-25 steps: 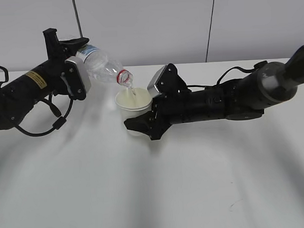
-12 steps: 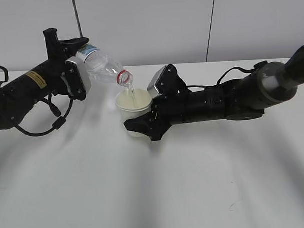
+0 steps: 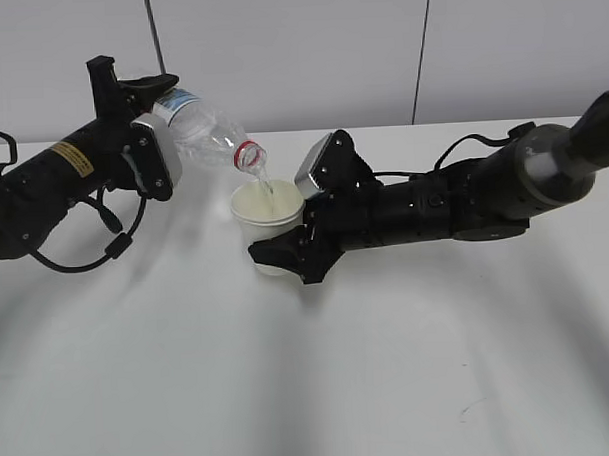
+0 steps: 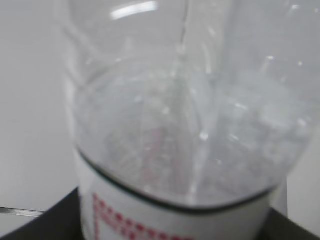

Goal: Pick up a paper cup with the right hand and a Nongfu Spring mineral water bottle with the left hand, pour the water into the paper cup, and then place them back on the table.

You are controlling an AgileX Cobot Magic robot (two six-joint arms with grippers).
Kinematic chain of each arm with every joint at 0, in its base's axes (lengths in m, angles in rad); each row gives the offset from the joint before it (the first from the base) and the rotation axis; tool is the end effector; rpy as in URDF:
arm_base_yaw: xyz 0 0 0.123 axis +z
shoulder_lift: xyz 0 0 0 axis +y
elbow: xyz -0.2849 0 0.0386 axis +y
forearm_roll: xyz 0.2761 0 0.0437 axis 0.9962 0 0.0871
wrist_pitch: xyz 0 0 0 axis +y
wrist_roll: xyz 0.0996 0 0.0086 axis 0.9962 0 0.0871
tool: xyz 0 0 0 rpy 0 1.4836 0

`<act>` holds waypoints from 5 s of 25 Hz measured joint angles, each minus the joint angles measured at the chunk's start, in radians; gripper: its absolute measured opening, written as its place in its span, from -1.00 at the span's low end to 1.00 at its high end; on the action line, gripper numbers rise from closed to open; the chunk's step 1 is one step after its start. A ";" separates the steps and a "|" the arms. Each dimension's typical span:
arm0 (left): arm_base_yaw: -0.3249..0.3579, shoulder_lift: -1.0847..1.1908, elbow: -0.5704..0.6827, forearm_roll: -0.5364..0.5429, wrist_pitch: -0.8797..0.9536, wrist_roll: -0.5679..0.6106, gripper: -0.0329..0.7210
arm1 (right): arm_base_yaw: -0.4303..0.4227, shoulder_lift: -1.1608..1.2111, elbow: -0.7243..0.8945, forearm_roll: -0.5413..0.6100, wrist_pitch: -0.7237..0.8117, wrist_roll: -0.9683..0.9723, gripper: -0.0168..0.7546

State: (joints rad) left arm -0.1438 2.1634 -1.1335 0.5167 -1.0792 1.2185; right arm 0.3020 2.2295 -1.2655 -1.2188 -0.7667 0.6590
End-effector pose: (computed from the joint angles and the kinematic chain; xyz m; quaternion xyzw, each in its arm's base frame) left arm 0.4495 -0.1091 0.1303 0.5936 0.3368 0.3239 0.6552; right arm 0.4224 0.1997 0.0827 -0.4545 0.7027 0.2713 0.4755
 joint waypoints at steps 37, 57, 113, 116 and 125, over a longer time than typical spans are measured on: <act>0.000 0.000 0.000 0.000 -0.008 0.014 0.08 | 0.000 0.000 0.000 -0.007 -0.004 0.000 0.40; 0.000 0.000 0.000 -0.003 -0.007 0.013 0.08 | 0.000 0.000 0.000 -0.005 -0.004 0.000 0.40; -0.112 0.029 -0.005 -0.323 0.211 -1.170 0.08 | -0.323 0.000 0.000 0.360 0.061 -0.259 0.39; -0.118 0.029 -0.005 -0.322 0.218 -1.211 0.08 | -0.327 0.014 0.000 0.382 0.057 -0.276 0.39; -0.118 0.029 -0.005 -0.329 0.225 -1.247 0.08 | -0.327 0.071 -0.002 0.459 0.012 -0.345 0.40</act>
State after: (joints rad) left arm -0.2615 2.1926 -1.1388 0.1874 -0.8540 -0.0283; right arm -0.0247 2.3008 -1.2678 -0.7594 -0.7543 0.3139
